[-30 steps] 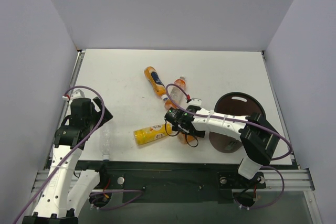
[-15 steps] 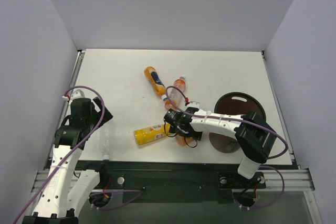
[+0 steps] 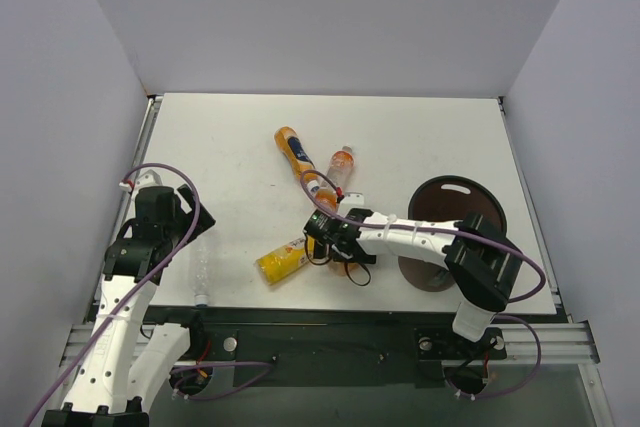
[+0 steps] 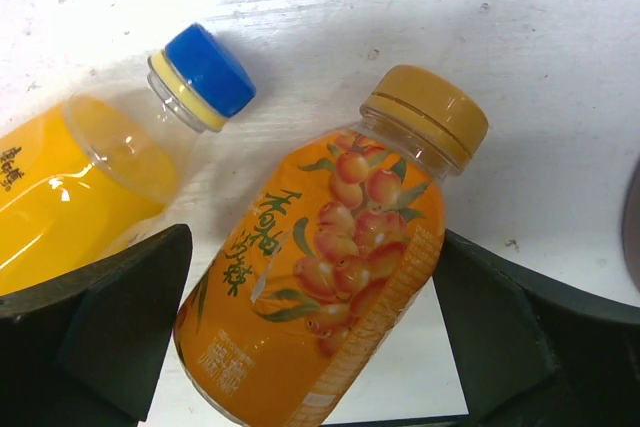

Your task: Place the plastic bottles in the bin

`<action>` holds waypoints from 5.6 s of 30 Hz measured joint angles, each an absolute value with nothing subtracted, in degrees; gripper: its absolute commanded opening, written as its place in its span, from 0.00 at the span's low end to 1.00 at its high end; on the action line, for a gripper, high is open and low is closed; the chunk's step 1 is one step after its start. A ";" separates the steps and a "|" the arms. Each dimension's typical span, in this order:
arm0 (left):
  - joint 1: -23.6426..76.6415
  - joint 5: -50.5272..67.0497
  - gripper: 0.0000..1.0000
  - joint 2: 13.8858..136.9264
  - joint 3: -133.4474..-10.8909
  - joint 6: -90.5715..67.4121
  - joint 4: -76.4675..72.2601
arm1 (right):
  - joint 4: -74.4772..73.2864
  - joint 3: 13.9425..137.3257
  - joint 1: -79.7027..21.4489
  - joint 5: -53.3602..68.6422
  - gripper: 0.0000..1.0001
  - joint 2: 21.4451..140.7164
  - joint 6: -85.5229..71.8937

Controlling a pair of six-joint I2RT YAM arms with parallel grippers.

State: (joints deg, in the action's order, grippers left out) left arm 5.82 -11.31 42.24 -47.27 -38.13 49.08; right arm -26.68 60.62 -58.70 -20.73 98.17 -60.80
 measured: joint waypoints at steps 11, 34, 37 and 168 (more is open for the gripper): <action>5.82 -11.31 0.97 42.57 -47.27 -38.13 49.06 | -18.28 53.06 -55.83 -15.44 0.95 95.26 -61.67; 5.85 -11.31 0.97 42.57 -47.27 -38.15 49.06 | -18.48 52.75 -55.55 -19.18 0.92 93.76 -62.22; 5.82 -11.31 0.97 42.59 -47.27 -38.15 49.06 | -19.11 52.93 -55.53 -20.45 0.92 92.68 -62.08; 7.20 -11.27 0.97 42.54 -46.70 -38.57 48.99 | -15.22 70.78 -58.98 -9.67 0.86 105.73 -64.84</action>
State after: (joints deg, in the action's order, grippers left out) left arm 7.20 -11.27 42.54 -46.70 -38.57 48.99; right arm -15.22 70.78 -58.98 -9.67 105.73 -64.84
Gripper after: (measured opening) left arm 0.972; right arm 0.863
